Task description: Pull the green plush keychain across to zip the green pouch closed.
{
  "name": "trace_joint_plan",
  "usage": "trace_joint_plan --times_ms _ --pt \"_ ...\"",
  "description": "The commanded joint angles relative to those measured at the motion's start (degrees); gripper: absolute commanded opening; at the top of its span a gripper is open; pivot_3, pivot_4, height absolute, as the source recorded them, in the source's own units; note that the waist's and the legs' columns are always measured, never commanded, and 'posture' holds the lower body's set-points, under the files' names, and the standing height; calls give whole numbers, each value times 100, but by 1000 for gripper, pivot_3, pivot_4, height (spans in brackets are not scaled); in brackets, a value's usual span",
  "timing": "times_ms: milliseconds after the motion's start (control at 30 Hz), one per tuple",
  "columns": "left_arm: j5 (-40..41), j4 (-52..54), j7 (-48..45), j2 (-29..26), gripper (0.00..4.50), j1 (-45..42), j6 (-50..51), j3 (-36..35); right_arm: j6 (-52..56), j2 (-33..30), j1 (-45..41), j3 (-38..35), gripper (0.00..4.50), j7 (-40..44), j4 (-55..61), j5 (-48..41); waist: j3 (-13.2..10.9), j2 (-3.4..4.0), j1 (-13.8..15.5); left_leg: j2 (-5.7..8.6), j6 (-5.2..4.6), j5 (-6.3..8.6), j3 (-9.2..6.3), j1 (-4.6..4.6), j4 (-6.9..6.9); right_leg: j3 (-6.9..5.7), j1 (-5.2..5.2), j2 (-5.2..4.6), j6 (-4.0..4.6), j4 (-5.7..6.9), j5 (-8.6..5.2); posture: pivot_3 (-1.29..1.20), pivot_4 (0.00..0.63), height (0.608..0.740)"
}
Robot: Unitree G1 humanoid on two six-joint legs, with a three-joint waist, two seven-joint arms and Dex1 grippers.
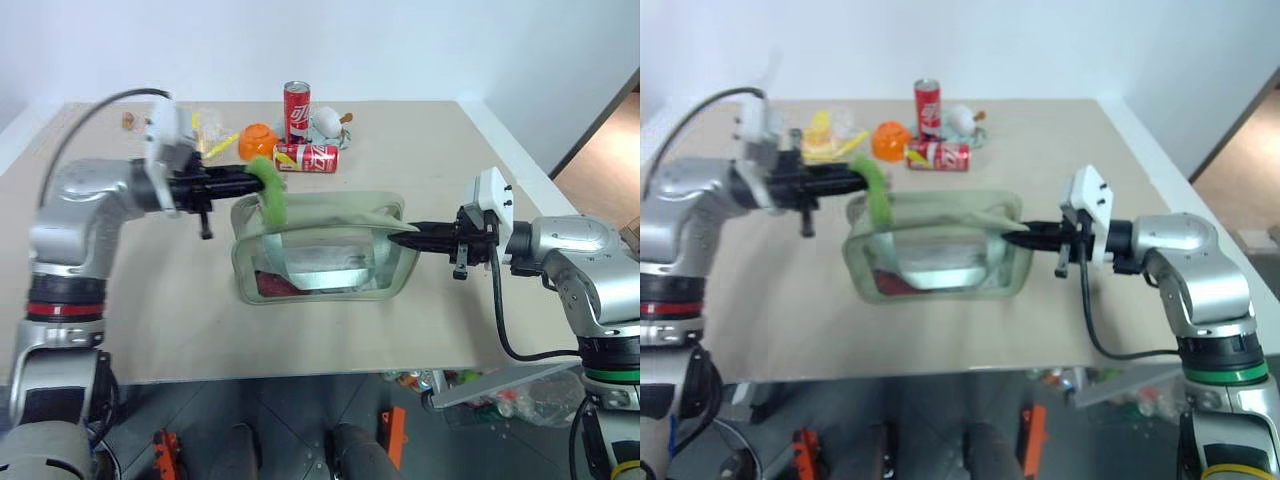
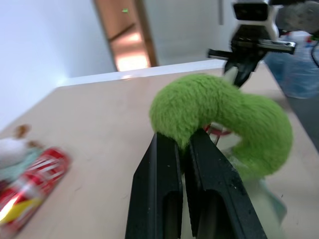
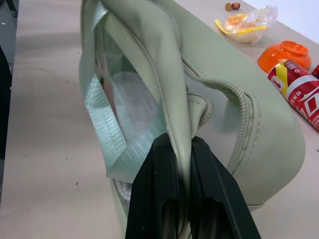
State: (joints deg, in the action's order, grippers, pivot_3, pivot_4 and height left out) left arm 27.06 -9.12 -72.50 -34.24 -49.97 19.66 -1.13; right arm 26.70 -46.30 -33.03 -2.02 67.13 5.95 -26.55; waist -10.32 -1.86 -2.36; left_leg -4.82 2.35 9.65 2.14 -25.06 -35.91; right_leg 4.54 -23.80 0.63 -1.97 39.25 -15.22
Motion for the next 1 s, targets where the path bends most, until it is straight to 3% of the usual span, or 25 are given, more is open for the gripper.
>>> trace_joint_plan --times_ms 33,267,500,633,1000 --pt "-201 -184 80 261 55 -514 -319 199 -113 -19 -151 -55 0 5 40 2 0 0 1 0 0 0 -1 0 0 0 0 0 0 0 0 0 150 740" --pt "-500 -648 -290 377 55 -848 -209 624 -113 -18 -122 -86 0 -31 95 3 0 3 -21 3 -3 2 -2 0 3 3 -2 1 1 0 0 0 150 740" --pt "-471 -544 -457 238 2368 -876 49 612 -87 -19 -61 -109 0 -80 160 -10 0 3 -22 3 -3 2 -2 0 2 3 -1 1 -1 0 -1 0 150 740" --pt "-552 -374 -556 -131 3698 -810 98 564 -99 -2 -65 -81 0 -83 148 -6 0 4 -25 3 -3 2 -3 0 3 3 -2 2 -1 0 -1 0 150 740" --pt "-155 698 -324 -1020 3698 -81 872 17 -251 130 -285 101 0 42 -141 65 -1 5 -30 0 -3 1 -3 1 2 1 -3 2 -2 1 -2 0 150 740"
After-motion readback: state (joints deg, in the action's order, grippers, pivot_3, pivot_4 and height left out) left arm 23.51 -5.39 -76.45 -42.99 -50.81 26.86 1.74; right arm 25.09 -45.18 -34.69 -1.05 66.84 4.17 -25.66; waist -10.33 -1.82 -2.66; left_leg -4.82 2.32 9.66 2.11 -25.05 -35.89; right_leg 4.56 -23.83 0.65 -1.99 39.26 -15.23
